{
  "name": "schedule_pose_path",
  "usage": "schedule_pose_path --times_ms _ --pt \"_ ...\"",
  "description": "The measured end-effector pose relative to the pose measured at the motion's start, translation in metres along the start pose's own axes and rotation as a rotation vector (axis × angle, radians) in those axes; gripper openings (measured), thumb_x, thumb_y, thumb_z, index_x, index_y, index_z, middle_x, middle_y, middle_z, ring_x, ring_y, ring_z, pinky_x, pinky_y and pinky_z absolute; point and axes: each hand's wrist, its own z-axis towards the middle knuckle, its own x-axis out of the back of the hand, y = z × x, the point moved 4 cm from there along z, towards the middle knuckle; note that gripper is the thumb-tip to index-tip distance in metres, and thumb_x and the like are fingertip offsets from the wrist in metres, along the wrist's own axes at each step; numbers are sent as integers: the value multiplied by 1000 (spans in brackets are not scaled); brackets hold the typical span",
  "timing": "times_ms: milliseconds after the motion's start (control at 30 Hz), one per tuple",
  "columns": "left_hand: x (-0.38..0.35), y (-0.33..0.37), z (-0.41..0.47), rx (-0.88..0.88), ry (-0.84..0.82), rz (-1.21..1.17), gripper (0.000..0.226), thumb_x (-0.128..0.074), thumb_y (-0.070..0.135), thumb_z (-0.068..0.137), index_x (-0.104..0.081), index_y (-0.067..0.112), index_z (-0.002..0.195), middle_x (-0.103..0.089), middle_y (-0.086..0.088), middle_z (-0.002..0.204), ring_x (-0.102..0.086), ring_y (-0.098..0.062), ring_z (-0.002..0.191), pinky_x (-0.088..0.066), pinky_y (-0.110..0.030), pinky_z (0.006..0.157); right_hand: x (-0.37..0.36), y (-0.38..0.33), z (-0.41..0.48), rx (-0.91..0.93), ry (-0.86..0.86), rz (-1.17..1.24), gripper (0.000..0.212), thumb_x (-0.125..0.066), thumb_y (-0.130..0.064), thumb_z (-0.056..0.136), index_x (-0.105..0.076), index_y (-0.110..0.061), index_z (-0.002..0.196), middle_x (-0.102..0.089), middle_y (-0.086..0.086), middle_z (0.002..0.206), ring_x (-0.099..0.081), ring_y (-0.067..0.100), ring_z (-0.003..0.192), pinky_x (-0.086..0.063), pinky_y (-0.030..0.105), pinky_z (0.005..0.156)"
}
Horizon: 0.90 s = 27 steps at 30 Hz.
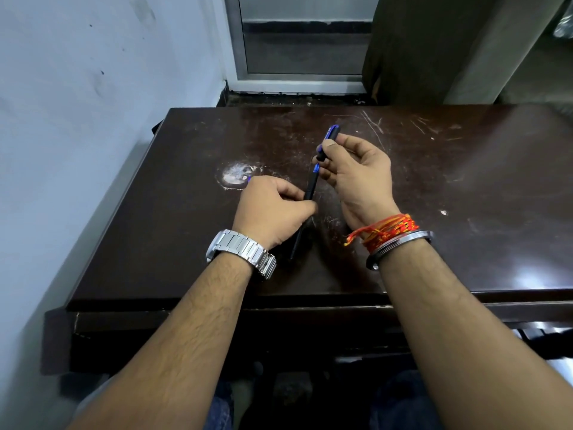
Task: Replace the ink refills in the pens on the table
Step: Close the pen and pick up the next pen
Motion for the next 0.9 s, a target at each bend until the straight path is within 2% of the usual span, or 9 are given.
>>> schedule_pose_path --times_ms 167,300,433,567,700,800,900 --pt "1 1 0 -18 6 -17 12 -81 26 65 -69 26 62 -62 11 48 -54 2 39 -42 -17 52 1 0 0 0 10 36 24 -65 -5 94 -62 1 116 -70 5 80 -67 12 69 -54 22 63" --pt "1 1 -1 -25 -13 -25 12 -82 25 66 -70 25 64 -62 10 48 -54 2 38 -41 -17 51 1 0 -2 1 6 63 28 -66 -6 93 -56 -10 119 -72 9 85 -70 16 76 -54 22 64" --pt "1 1 -1 -27 -24 -29 10 -81 26 66 -72 25 67 -62 11 48 -54 3 38 -41 -17 51 0 -1 -2 5 -2 76 31 -66 -5 93 -50 -19 116 -71 8 82 -70 14 72 -54 24 65" --pt "2 2 -1 -22 -17 -33 13 -81 27 67 -69 28 62 -60 17 43 -53 4 37 -38 -16 49 -3 -1 -3 -6 -39 64 31 -65 -5 93 -52 -16 119 -71 8 83 -69 17 72 -53 28 70" --pt "2 2 -1 -2 -38 -84 11 -81 28 70 -73 25 63 -61 18 43 -51 4 36 -37 -15 49 -3 -2 -4 -11 -49 85 33 -63 -3 94 -53 -11 124 -70 9 84 -68 18 73 -53 24 65" --pt "3 2 -1 17 -26 -142 7 -80 28 70 -76 22 68 -69 11 54 -59 -2 46 -43 -19 56 -4 -1 -5 -34 -79 82 35 -60 0 95 -52 -10 128 -70 10 84 -68 19 75 -53 23 62" --pt "5 2 -1 30 -28 -195 5 -77 25 72 -79 21 72 -75 3 66 -71 -14 64 -57 -33 67 -8 2 -7 -66 -138 71 35 -58 1 95 -52 -12 128 -69 11 83 -66 25 79 -54 30 67"
